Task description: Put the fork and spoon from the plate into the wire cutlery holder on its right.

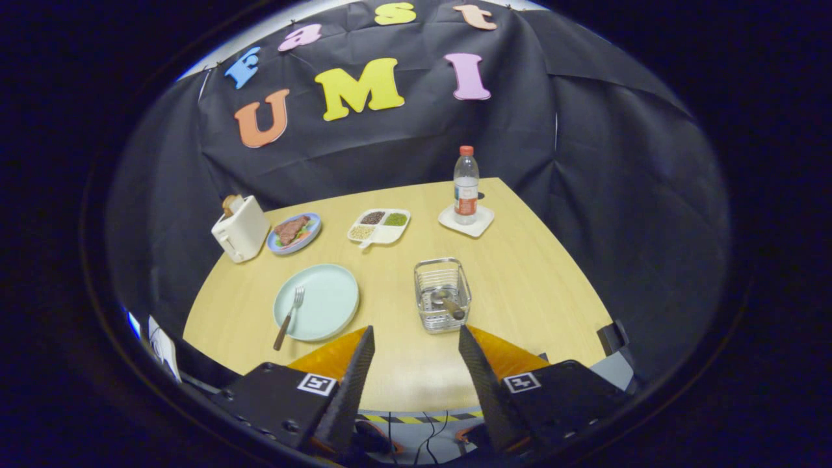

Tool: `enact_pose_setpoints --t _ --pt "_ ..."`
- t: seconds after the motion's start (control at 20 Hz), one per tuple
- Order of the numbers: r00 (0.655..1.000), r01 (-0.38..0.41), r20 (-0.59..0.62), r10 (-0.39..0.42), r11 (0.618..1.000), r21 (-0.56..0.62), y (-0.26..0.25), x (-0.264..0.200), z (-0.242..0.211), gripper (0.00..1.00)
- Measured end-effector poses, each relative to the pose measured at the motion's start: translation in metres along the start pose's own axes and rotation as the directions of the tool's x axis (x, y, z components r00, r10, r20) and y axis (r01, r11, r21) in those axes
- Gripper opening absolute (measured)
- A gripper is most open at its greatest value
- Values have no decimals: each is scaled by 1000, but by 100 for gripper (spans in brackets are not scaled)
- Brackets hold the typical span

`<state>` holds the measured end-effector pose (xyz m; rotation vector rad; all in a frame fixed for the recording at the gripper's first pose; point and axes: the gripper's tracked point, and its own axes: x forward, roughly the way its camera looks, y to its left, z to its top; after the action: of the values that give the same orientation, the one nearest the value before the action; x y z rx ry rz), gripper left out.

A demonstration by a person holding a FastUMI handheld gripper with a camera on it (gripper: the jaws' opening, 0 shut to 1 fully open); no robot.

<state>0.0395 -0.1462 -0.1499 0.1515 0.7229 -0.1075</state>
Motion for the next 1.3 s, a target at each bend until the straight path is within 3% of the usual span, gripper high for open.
enact_pose_setpoints --t 0.1,0.2,0.75,1.3 --pt "1000 -7 -1 7 1000 -19 18 -1 -2 94" --pt "1000 1 7 0 999 -34 32 1 -2 98" --pt "995 -49 -89 37 990 -134 152 45 -35 97" --pt "972 -63 -232 26 986 -153 208 100 -86 97"
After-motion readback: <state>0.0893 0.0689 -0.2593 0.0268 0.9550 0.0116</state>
